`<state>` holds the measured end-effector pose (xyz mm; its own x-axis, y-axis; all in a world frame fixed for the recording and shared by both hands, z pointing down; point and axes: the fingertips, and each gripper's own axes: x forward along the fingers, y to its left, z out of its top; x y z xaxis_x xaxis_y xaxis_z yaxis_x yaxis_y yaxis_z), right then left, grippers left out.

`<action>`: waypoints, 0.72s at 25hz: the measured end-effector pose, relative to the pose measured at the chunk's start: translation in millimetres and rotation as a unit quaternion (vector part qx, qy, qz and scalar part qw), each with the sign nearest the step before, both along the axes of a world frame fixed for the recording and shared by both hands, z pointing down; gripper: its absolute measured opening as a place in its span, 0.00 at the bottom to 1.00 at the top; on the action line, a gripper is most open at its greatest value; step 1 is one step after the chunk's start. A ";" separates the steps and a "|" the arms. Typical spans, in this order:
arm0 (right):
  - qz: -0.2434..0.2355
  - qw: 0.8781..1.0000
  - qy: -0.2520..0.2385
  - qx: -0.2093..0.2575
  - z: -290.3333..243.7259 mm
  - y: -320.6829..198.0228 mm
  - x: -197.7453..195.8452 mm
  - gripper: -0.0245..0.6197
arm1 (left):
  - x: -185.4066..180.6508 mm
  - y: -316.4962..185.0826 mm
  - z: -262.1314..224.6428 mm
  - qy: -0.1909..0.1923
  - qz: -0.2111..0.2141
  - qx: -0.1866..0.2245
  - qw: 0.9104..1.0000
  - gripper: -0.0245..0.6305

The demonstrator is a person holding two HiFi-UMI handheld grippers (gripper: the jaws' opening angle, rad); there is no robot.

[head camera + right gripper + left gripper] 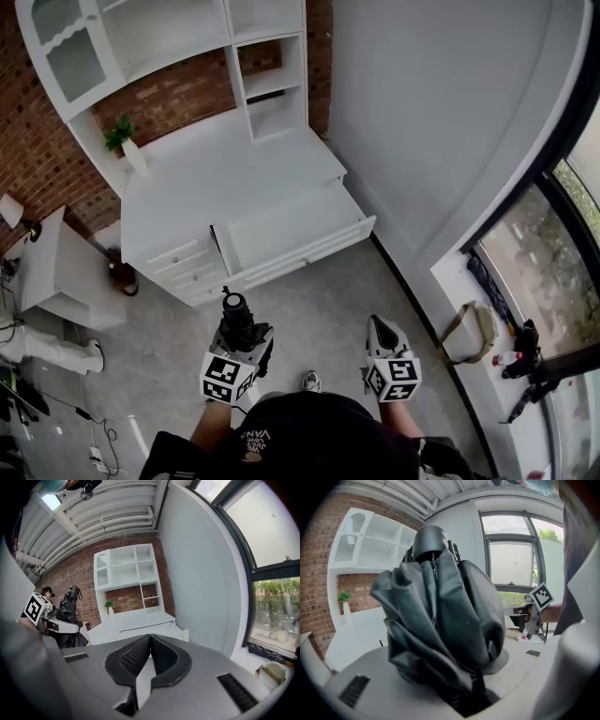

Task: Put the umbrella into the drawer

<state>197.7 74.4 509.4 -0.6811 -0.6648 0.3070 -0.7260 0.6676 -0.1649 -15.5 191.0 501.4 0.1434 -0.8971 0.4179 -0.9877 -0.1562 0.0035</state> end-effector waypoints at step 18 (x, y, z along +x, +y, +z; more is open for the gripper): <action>0.026 1.000 0.009 -0.007 5.4 -84.9 -67.9 0.04 | -83.6 -107.0 0.2 -0.007 0.026 -0.005 1.000 0.36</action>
<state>129.7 -10.5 514.8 -0.6406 -0.6942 0.3283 -0.7621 0.6273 -0.1606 -99.0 84.0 501.6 0.1828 -0.8848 0.4286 -0.9783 -0.2068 -0.0095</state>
